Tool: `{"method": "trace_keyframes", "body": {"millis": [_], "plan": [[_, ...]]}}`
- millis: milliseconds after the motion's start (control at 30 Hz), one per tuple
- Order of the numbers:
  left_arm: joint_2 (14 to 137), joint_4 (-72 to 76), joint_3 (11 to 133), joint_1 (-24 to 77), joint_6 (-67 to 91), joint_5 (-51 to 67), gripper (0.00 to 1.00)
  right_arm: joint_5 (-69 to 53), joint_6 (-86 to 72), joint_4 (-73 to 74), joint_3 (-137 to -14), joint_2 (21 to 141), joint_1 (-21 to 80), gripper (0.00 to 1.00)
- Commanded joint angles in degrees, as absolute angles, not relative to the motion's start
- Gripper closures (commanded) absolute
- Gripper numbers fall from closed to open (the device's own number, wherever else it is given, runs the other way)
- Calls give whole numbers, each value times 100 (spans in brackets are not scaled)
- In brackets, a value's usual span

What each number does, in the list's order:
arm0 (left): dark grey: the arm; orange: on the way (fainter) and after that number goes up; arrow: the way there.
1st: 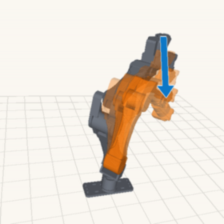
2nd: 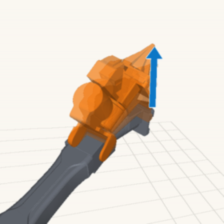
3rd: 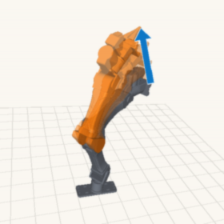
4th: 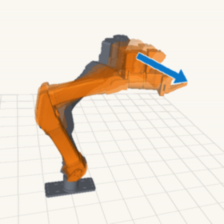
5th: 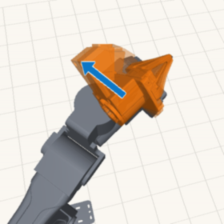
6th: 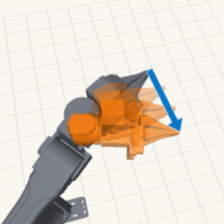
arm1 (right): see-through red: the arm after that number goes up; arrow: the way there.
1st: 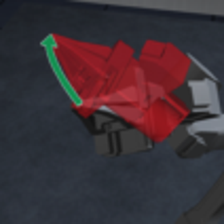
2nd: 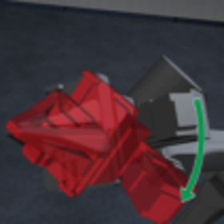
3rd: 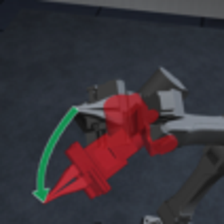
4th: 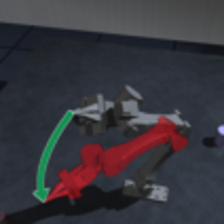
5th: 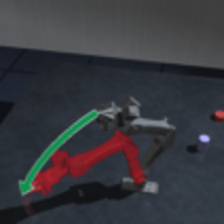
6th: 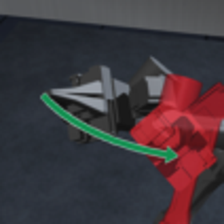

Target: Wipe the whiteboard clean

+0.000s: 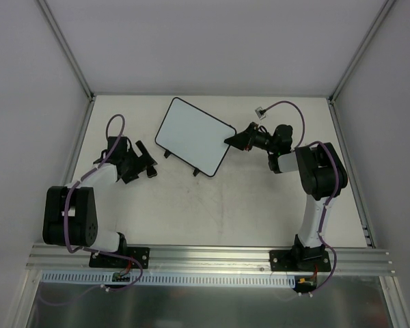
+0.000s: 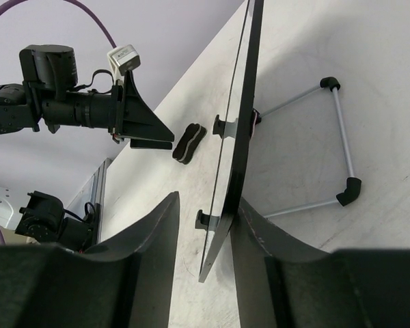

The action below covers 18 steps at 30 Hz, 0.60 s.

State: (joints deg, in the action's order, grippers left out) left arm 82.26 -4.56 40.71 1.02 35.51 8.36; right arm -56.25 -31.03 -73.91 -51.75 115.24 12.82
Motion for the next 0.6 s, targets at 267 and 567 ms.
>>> {"method": "trace_keyframes", "body": {"millis": [267, 567], "plan": [[7761, -545, 4034, 62, 3480, 721, 1, -5274, -3032, -8771, -4914, 11250, 976, 22], [7304, -492, 3947, 70, 3349, 817, 1, -4290, -2594, -8771, -4088, 10697, 607, 7]]}}
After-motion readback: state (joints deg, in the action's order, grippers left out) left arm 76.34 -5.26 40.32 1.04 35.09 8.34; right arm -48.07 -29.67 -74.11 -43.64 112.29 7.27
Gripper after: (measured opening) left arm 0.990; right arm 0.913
